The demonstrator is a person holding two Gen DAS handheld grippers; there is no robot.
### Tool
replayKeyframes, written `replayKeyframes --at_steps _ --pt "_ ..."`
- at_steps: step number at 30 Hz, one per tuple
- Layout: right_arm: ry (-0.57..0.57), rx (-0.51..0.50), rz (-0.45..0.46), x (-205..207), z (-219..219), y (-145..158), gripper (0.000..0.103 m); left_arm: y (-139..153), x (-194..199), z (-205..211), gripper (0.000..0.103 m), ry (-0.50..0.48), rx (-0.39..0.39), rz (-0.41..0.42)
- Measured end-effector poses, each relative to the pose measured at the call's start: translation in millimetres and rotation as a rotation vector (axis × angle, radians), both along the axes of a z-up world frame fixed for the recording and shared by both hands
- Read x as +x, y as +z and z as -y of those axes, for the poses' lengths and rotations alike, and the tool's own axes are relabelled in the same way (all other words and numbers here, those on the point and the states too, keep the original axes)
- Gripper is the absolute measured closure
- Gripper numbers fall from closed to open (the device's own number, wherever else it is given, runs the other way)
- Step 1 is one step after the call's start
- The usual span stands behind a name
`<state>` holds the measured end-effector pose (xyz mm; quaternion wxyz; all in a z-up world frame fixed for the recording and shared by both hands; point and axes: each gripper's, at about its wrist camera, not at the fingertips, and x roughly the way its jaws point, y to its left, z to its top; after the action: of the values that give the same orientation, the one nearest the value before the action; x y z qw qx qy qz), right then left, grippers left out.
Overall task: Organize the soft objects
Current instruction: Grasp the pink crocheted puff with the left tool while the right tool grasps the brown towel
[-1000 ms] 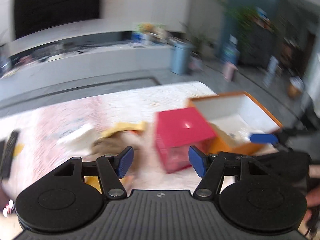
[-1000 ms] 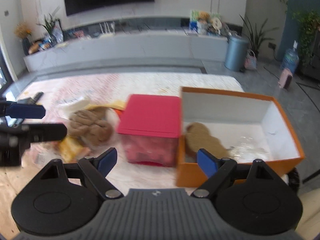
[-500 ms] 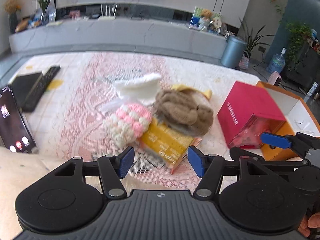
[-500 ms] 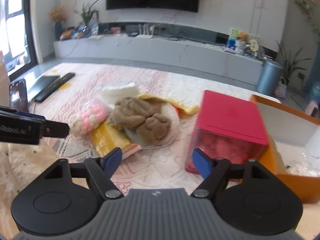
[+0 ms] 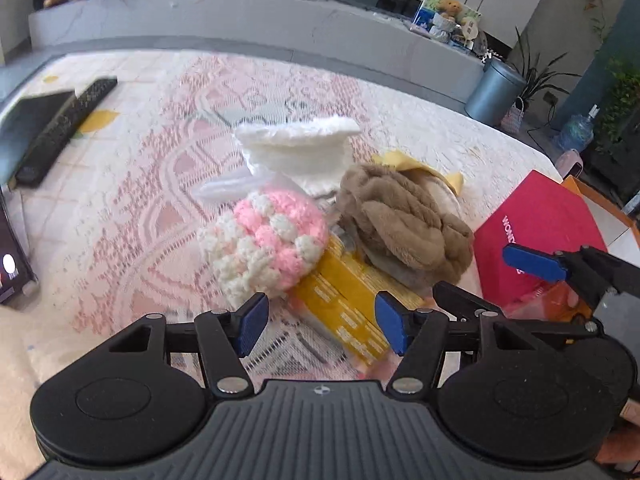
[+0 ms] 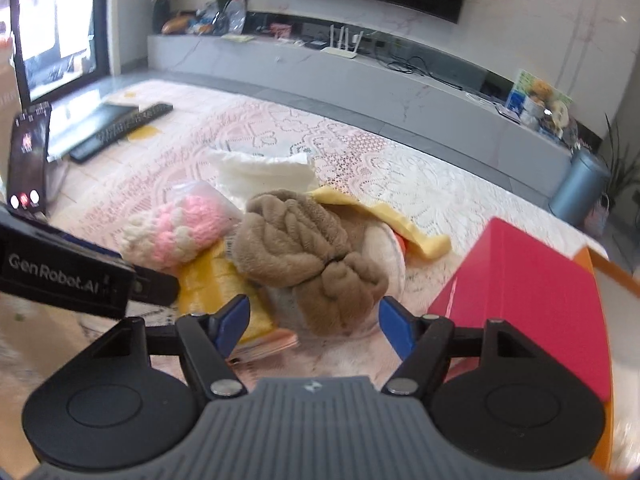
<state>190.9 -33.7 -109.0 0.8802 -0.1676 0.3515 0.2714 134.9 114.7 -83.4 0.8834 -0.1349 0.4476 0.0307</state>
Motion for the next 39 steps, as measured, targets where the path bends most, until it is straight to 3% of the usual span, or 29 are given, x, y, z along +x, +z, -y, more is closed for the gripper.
replayKeyframes --at_steps 2,6,9,17,24,27,29,34,39 --pt "0.018 0.002 -0.005 7.3 -2.7 -2.9 0.032 5.8 0.3 2.0 0.031 -0.023 0.062 0.004" --pt "0.041 -0.030 -0.004 20.7 -12.5 -10.9 0.020 12.3 7.8 5.7 0.031 -0.111 0.248 0.006" --pt "0.071 -0.049 -0.002 28.4 -21.2 -16.5 0.020 2.9 20.7 5.7 0.030 -0.180 0.305 -0.044" --pt "0.083 -0.036 -0.039 52.3 -30.5 -32.6 0.020 -24.9 43.2 2.9 0.028 -0.231 0.319 -0.111" --pt "0.061 -0.046 -0.049 59.8 -31.2 -40.2 0.042 -29.7 47.4 -11.8 0.031 -0.170 0.233 -0.105" --pt "0.064 -0.059 -0.027 56.0 -32.1 -38.9 0.051 -27.6 46.2 -12.2 0.047 -0.163 0.229 -0.095" --pt "0.070 -0.076 -0.009 51.2 -32.7 -36.5 0.055 -24.1 43.9 -10.7 0.064 -0.158 0.226 -0.083" --pt "0.072 -0.063 0.024 41.2 -28.5 -21.5 0.063 -13.4 36.0 -13.1 0.074 -0.118 0.226 -0.042" --pt "0.066 -0.017 0.005 29.4 -19.4 0.3 0.064 5.6 21.4 -13.2 0.078 -0.085 0.204 0.005"
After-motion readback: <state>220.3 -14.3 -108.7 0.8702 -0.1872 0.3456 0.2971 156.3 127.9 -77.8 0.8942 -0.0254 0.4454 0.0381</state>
